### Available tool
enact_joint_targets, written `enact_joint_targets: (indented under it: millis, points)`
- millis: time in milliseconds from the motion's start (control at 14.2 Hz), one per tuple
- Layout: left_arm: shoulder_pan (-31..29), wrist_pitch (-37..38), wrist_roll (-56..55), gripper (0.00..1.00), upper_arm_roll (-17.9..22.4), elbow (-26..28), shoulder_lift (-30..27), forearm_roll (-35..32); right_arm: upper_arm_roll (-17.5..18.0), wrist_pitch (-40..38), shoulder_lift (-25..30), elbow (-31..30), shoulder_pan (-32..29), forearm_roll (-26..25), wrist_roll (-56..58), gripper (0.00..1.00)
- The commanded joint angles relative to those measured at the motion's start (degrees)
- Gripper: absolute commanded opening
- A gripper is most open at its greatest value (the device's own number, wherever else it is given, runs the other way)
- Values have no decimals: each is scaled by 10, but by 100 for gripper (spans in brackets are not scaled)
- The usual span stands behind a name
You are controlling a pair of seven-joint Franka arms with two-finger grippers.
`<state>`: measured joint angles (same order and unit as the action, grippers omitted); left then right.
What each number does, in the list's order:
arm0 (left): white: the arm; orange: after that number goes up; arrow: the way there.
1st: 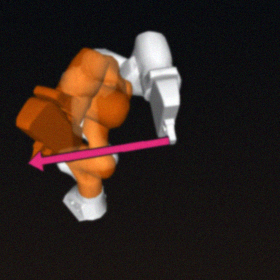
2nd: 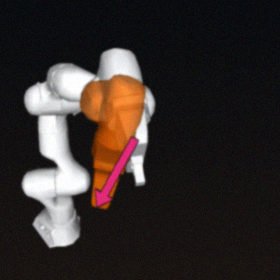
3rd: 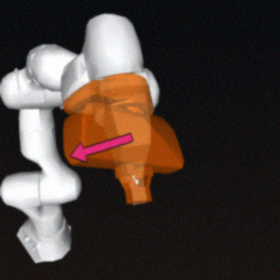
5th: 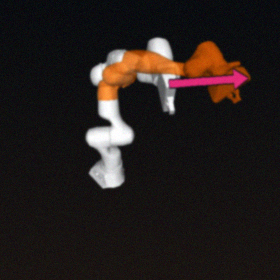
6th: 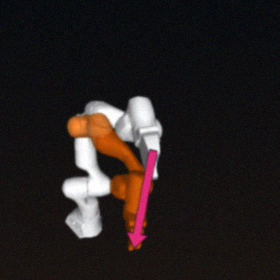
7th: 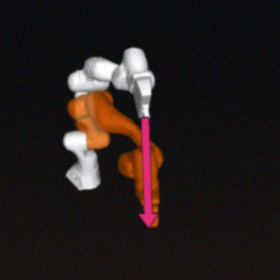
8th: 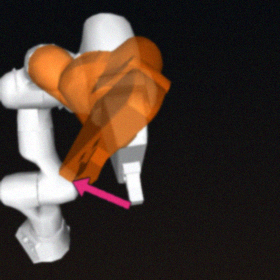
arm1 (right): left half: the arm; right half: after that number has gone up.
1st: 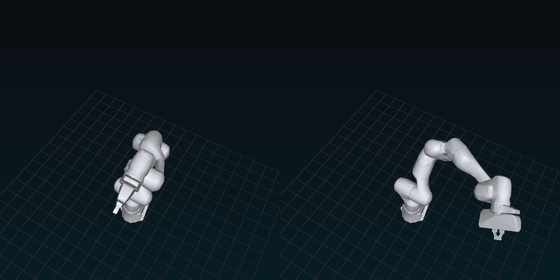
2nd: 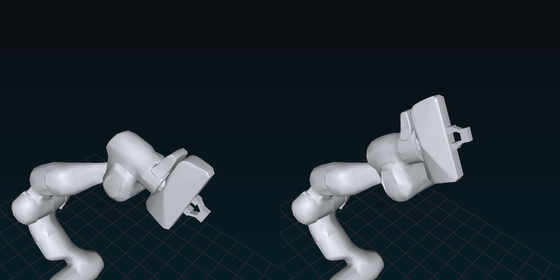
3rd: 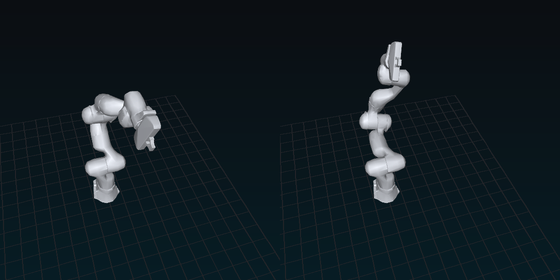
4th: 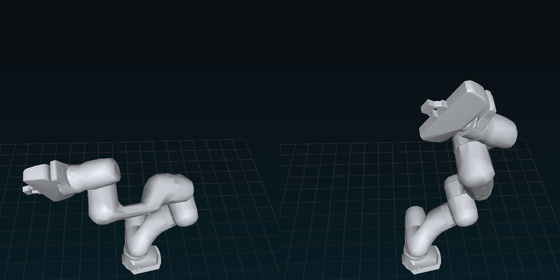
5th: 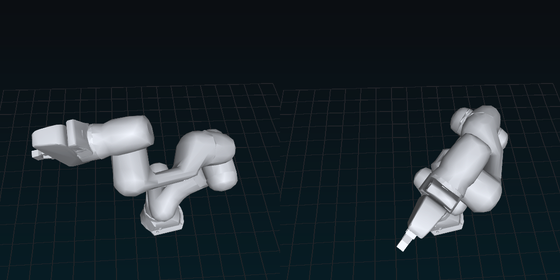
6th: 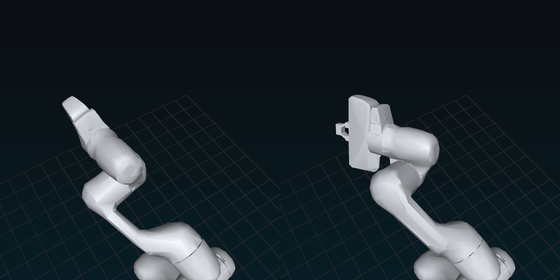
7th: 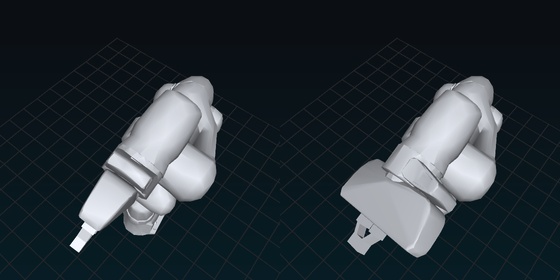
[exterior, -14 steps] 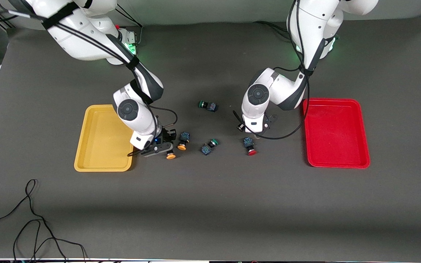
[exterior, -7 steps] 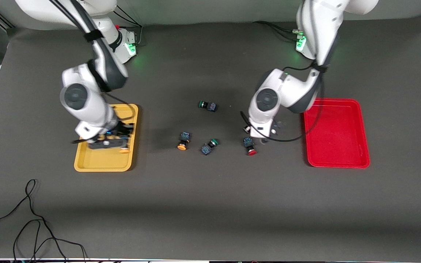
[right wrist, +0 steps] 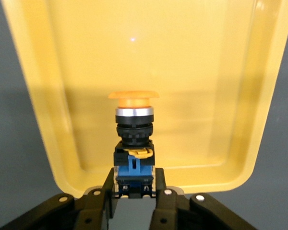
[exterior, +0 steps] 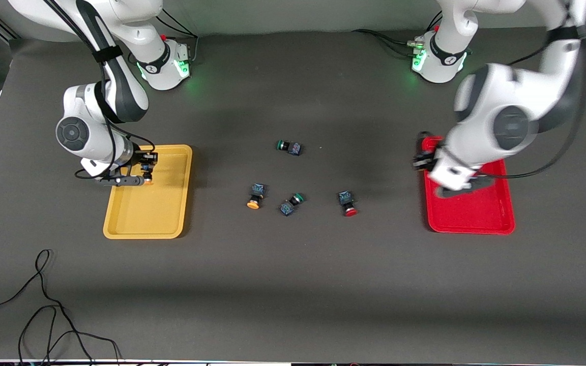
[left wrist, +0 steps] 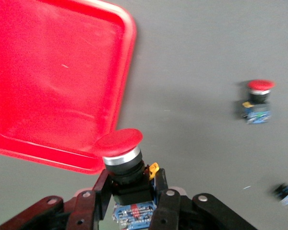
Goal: Place red and yellow buttons in trays
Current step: 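Place the yellow button in the yellow tray while the left gripper places red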
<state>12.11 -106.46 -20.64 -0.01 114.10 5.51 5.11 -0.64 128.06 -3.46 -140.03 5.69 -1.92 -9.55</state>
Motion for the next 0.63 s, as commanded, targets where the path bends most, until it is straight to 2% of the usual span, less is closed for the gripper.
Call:
enact_joint_targets:
  millis: [0, 71, 212, 353, 564]
  points:
    - [-64, -24, 118, 8, -6, 54, -16, -34, -9, 3, 6, -8, 6, 14, 9, 100]
    - [-74, -62, 131, 8, -6, 73, -9, -39, -9, 3, 10, -5, 6, 15, 5, 100]
    - [-87, -182, 134, 8, -6, 144, 5, -65, -7, 2, 13, 9, 8, 16, -2, 100]
    - [-85, -297, 151, 8, -6, 200, 35, -71, 6, 0, 3, 52, 13, 32, -22, 100]
    - [-84, -406, 166, 12, -6, 224, 103, -73, 79, 0, -80, 185, 13, 109, -91, 100]
